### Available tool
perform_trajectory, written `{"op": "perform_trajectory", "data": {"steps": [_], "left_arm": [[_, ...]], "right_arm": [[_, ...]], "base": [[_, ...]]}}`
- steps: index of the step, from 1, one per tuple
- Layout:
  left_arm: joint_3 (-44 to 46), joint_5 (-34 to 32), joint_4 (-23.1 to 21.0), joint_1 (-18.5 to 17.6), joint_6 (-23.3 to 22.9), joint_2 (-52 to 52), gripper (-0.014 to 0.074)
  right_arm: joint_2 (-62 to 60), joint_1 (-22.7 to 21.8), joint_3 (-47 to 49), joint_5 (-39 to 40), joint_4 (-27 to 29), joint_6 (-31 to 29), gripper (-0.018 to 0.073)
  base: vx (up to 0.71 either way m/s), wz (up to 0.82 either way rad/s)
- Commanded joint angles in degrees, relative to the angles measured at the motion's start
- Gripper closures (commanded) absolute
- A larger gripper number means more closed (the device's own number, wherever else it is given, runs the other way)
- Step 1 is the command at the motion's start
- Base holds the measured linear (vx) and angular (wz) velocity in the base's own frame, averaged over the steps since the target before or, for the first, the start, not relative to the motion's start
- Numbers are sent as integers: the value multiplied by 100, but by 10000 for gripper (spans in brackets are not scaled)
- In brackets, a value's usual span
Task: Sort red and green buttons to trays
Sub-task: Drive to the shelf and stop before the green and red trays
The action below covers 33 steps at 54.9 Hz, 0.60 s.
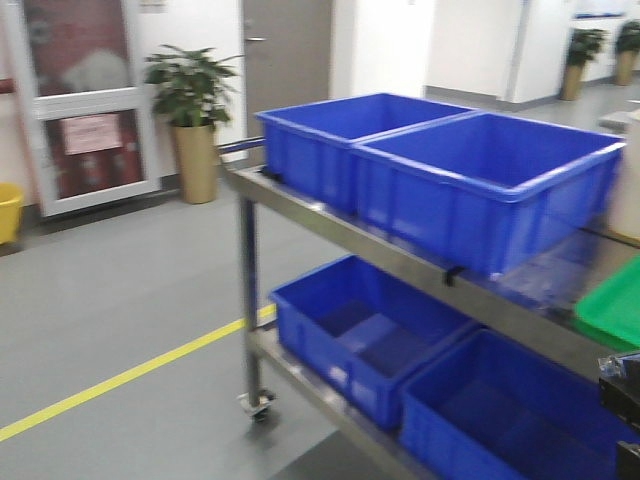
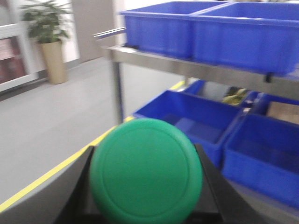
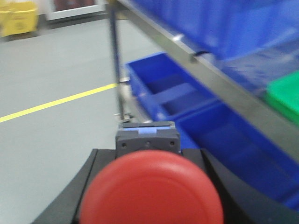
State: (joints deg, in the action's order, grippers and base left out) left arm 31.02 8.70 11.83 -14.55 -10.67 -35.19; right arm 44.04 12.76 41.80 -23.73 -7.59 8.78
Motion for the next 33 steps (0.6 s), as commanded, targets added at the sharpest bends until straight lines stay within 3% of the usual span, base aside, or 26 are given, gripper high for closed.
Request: {"op": "perform_trajectory", "data": {"steps": [1, 33], "left_arm": [[162, -519, -20, -12, -26, 12, 596], [162, -519, -20, -12, -26, 12, 595]], "right_arm": [[-46, -28, 175, 507, -65, 1, 568], [-46, -28, 175, 507, -65, 1, 568]], "base": [[30, -70], [26, -62]]}}
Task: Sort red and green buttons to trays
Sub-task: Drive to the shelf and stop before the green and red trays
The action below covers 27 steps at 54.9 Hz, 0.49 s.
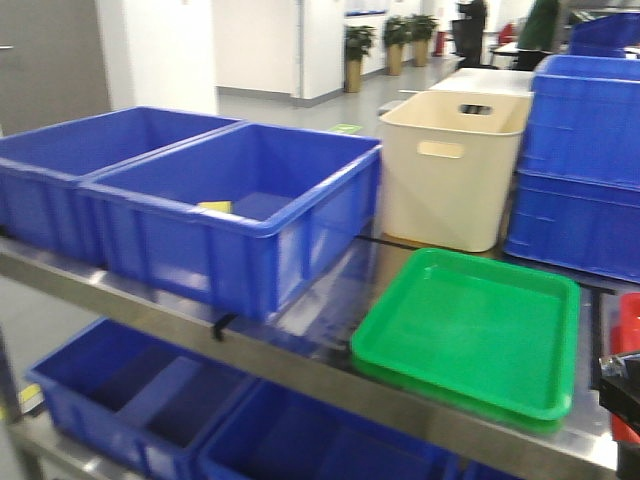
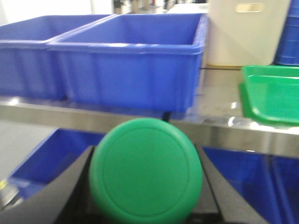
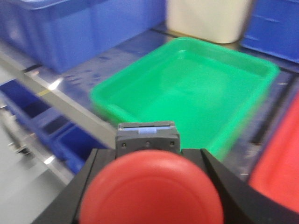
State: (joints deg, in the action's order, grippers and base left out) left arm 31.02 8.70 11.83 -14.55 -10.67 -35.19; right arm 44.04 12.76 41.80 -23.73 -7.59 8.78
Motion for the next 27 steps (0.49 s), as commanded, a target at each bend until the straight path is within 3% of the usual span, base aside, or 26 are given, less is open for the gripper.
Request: {"op": "perform_trajectory", "data": {"steps": [1, 27], "left_arm": [[162, -519, -20, -12, -26, 12, 595], [162, -519, -20, -12, -26, 12, 595]], "right_arm": [[-46, -28, 175, 507, -65, 1, 568], [-46, -28, 175, 507, -65, 1, 568]], "base": [[23, -49], [22, -48]]}}
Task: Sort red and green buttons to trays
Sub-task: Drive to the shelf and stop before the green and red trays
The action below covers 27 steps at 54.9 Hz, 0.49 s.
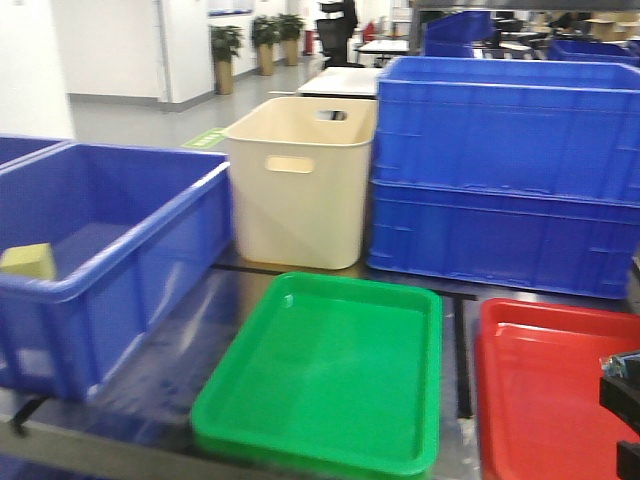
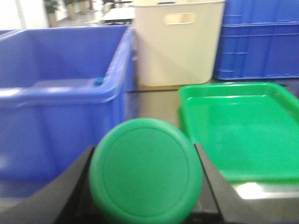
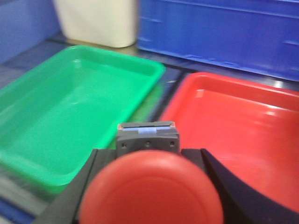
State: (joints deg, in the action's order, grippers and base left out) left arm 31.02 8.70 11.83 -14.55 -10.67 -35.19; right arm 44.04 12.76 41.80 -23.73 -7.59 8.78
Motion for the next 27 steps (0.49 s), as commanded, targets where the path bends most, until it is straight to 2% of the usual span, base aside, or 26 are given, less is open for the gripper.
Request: {"op": "perform_trajectory", "data": {"steps": [1, 27], "left_arm": [[162, -519, -20, -12, -26, 12, 595], [162, -519, -20, -12, -26, 12, 594]], "right_arm": [[-46, -28, 175, 507, -65, 1, 568], [-46, -28, 175, 507, -65, 1, 568]], "base": [[21, -46], [17, -33]]}}
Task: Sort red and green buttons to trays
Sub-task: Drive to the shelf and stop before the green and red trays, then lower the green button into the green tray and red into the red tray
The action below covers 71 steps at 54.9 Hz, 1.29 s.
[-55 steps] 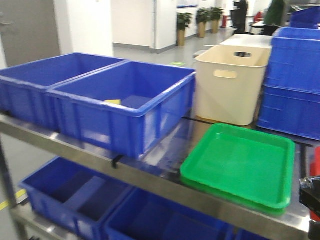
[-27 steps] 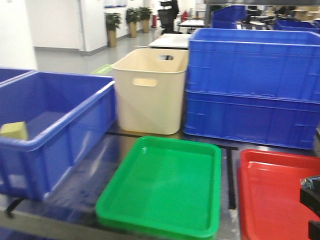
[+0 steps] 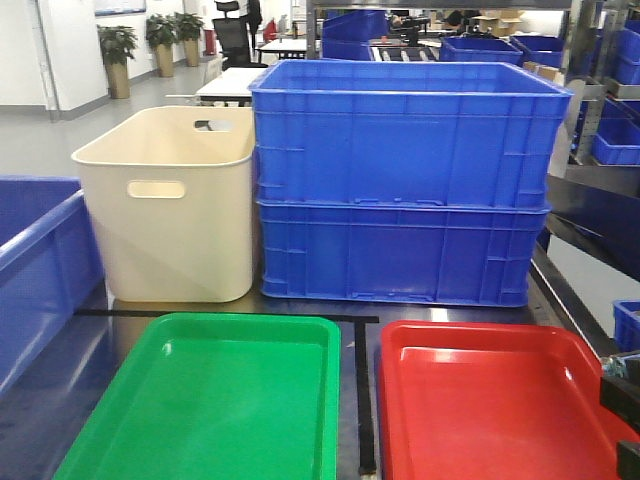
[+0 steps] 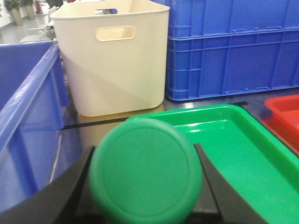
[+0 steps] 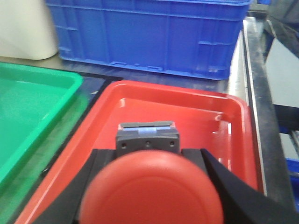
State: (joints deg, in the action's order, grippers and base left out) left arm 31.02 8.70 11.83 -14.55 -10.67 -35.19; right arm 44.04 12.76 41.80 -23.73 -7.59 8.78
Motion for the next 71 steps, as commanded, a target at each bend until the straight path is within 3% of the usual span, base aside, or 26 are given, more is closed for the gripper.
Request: {"op": "perform_trajectory", "data": {"steps": [1, 71], "left_arm": [[162, -519, -20, -12, -26, 12, 594], [162, -540, -20, -12, -26, 12, 594]], "right_arm": [[-46, -28, 175, 507, -65, 1, 568], [-46, -28, 175, 550, -53, 1, 568]], "base": [[14, -19], [5, -5]]}}
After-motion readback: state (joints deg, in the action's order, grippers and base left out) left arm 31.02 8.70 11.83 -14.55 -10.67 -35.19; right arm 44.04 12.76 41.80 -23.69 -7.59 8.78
